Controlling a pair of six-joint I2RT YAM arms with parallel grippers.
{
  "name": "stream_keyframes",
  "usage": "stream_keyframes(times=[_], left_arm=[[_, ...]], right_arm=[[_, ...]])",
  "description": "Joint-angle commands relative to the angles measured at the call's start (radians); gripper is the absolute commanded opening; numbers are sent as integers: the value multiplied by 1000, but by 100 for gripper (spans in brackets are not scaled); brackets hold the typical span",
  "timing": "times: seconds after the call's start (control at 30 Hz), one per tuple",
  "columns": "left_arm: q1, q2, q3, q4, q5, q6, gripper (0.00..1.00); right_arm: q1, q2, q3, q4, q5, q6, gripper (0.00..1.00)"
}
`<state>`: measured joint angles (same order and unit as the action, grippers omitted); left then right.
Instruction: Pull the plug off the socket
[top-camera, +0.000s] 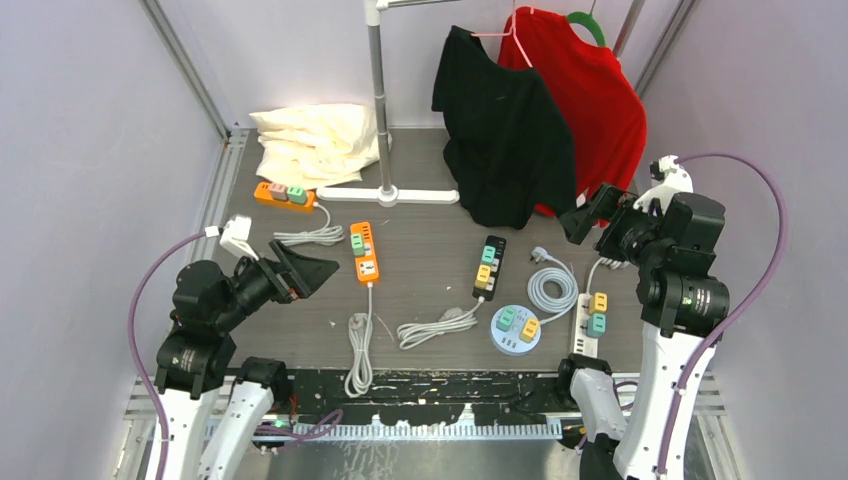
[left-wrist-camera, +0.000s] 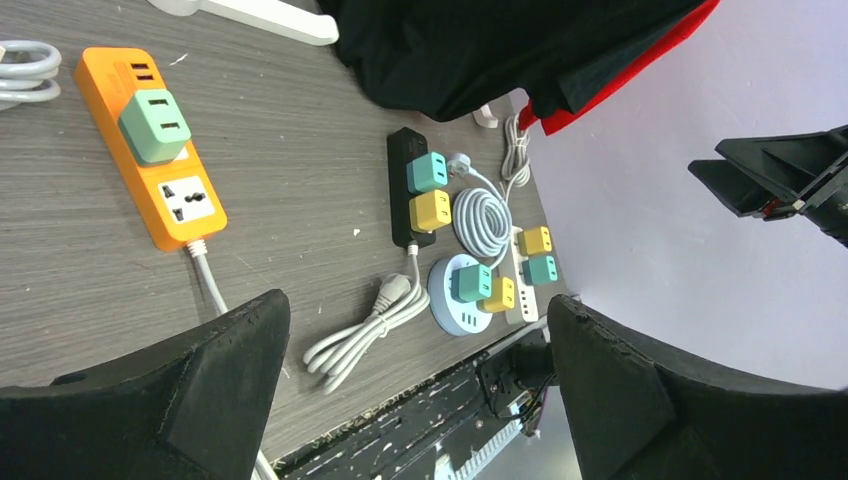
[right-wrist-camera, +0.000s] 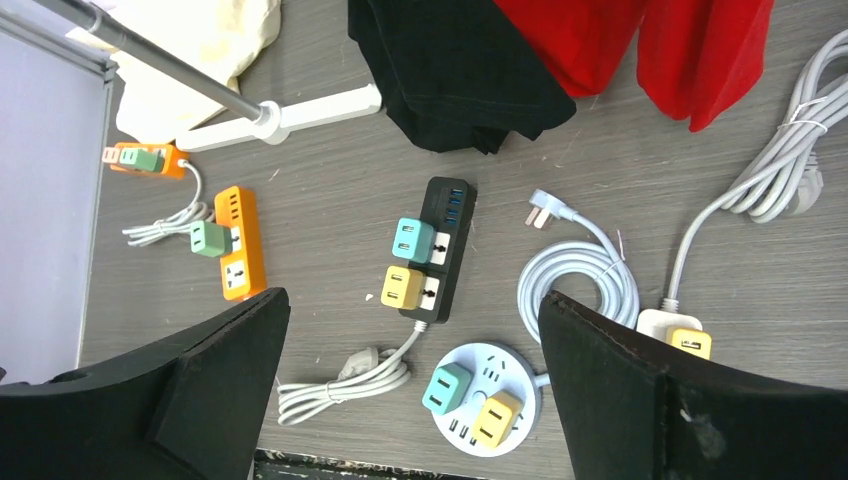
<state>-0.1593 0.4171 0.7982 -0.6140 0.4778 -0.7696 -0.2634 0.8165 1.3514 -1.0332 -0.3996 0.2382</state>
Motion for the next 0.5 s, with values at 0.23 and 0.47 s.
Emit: stream_keyframes(times=[0.23, 0.47], left_arm=[[-7, -20, -39, 42, 68, 6, 100], [-8, -21, -125, 118, 107, -61, 100]], right_arm=[[6, 13, -67, 43, -93, -43, 100], [8, 51, -176, -30, -332, -328, 100]])
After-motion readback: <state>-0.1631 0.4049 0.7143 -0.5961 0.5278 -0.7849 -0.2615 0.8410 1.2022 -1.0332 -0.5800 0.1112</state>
